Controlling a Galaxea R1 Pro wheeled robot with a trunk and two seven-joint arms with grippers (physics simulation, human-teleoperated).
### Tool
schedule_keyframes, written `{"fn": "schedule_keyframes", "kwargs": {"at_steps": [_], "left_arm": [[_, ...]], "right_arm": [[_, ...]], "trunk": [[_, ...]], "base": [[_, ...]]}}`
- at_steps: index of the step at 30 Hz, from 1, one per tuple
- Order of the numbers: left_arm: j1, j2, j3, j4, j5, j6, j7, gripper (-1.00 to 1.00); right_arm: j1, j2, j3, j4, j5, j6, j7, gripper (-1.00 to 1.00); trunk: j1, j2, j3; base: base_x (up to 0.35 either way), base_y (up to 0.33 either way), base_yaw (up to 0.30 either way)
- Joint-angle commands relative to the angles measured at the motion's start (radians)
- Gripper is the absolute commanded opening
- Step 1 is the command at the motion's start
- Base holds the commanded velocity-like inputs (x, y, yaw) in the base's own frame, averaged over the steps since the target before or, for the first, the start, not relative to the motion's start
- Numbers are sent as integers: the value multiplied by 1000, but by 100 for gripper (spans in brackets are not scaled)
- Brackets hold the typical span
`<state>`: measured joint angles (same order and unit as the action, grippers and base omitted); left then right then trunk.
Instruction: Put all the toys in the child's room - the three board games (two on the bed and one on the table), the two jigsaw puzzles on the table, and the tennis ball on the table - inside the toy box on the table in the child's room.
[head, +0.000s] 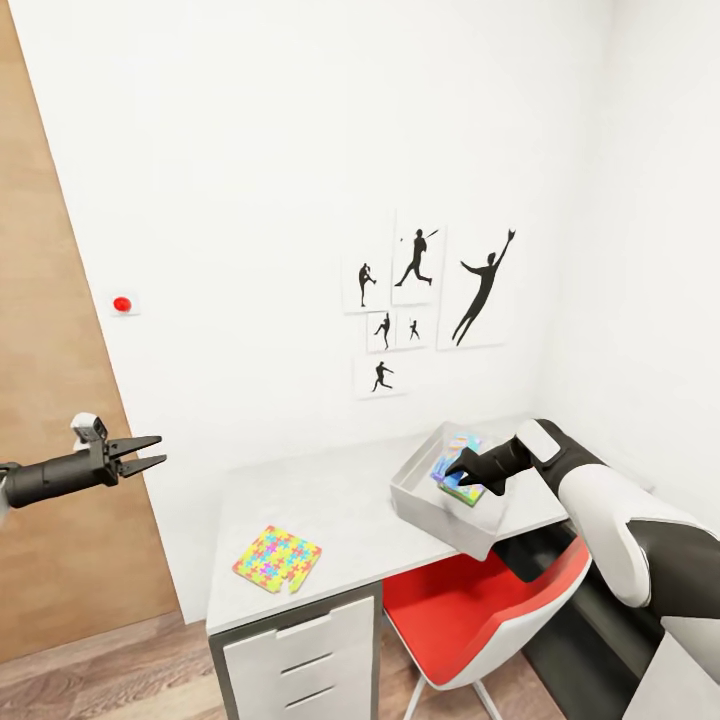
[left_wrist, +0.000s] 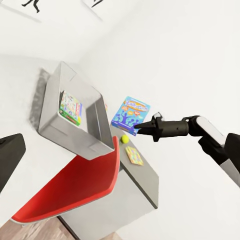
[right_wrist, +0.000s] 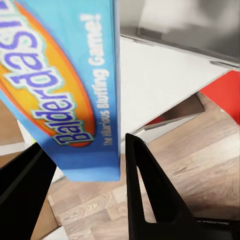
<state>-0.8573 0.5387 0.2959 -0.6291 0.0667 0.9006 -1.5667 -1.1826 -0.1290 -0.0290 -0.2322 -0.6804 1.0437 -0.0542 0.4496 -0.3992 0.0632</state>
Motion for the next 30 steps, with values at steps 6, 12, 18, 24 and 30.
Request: {"fn": "schedule_keyframes", "kwargs": {"at_steps": [6, 12, 18, 24, 30], "left_arm": [[4, 0, 0, 0, -2, 11, -4, 100], [6, 0, 0, 0, -2, 11, -4, 100], [6, 0, 0, 0, -2, 11, -4, 100], [9, 0, 0, 0, -2, 11, -4, 100], [9, 0, 0, 0, -2, 4, -4, 100]], "right_arm": [[0, 0, 32, -1, -6, 4, -4, -100], [0, 0, 59, 4, -7, 4, -1, -100], [0, 3, 111, 5, -8, 4, 3, -100], [0, 1, 127, 6, -8, 4, 5, -100], [0, 3, 128, 7, -8, 4, 26, -100]], "trunk": [[0, -1, 0], [0, -1, 0], [0, -1, 0], [0, -1, 0], [0, -1, 0]], "base": [[4, 4, 0], [0, 0, 0], [0, 0, 0], [0, 0, 0], [0, 0, 0]]}}
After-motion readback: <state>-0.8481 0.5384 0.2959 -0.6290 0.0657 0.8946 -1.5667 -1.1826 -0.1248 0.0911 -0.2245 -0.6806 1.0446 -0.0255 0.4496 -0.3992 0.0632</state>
